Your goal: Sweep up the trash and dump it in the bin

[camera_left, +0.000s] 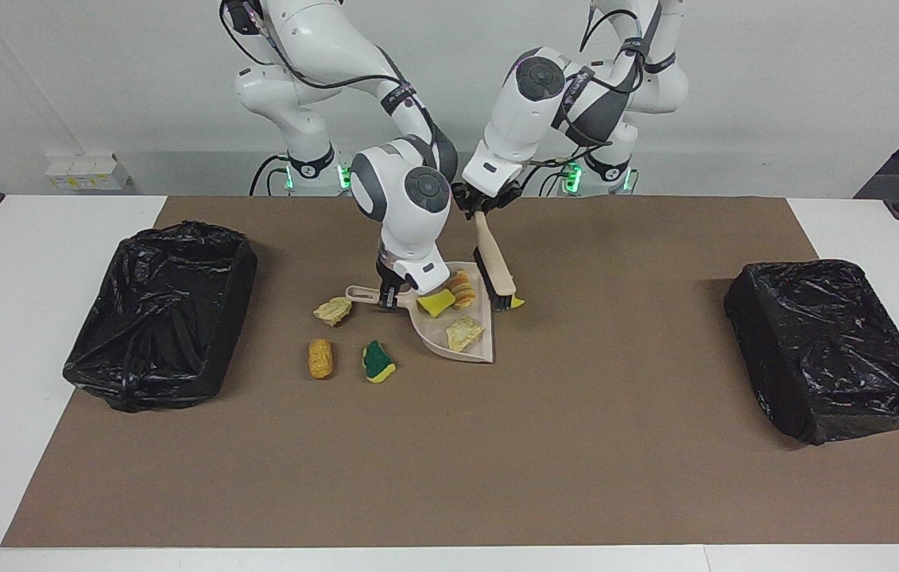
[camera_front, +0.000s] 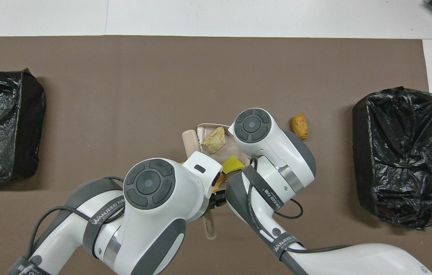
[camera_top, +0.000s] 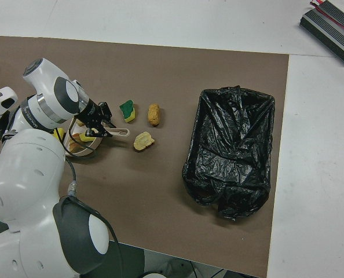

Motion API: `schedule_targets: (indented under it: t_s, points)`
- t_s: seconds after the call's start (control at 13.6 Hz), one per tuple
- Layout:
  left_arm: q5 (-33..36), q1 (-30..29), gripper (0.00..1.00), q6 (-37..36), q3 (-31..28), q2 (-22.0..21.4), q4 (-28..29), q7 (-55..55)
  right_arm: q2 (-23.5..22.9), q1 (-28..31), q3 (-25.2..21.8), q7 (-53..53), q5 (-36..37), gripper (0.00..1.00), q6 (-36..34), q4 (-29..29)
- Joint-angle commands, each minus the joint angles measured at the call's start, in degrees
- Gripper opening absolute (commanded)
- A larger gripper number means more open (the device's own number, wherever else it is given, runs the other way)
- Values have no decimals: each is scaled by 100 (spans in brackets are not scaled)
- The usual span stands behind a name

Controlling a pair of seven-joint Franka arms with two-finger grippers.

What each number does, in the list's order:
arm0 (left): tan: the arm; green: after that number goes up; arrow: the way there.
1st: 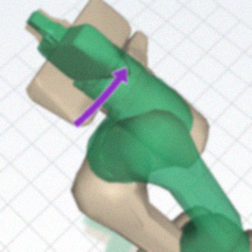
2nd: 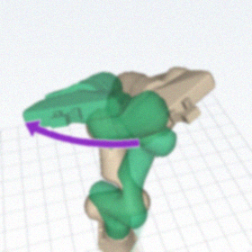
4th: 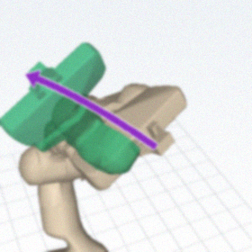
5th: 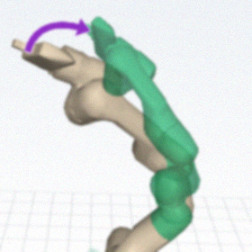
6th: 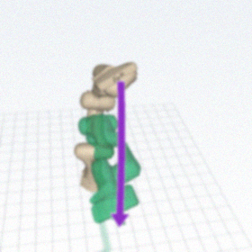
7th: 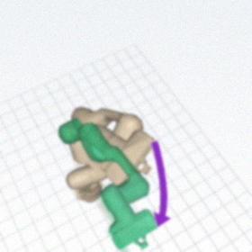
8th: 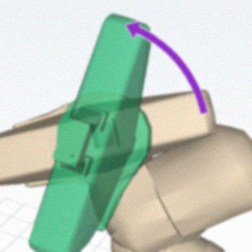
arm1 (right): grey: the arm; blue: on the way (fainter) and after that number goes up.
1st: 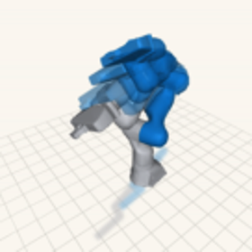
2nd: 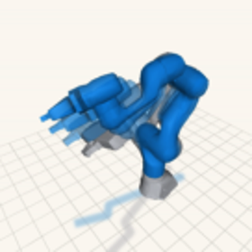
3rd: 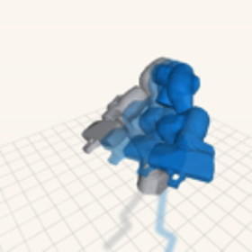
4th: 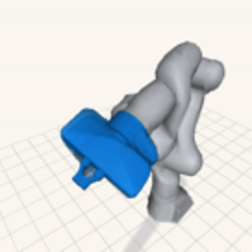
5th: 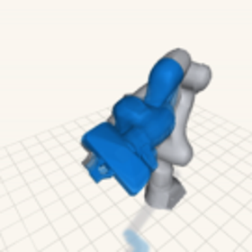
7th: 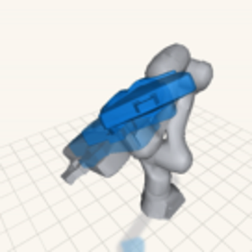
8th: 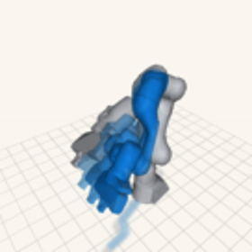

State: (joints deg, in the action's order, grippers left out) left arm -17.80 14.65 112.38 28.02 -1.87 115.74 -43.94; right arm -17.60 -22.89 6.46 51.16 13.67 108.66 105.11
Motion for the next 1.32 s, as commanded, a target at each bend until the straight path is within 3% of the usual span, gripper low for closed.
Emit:
schedule_targets:
  t_s: [0.0,0.37,0.51,0.66,0.96,1.25]
  points:
    - [-57,-15,0,-556,-112,-225,211,348,169,57,48,79,-83,0,121,229]
    - [197,-602,0,-745,-183,-665,1187,1010,248,-93,39,70,407,0,-46,229]
    - [488,-683,0,-430,-182,-604,1519,1010,266,-119,39,79,505,0,-204,229]
    - [488,-718,0,342,-148,-587,2004,888,292,-128,39,79,584,0,-239,238]
    - [383,-307,0,1134,-121,-121,2023,704,301,-128,39,79,611,0,-240,264]
    - [-241,-182,0,1681,387,222,1516,501,301,-110,48,70,585,0,-292,273]
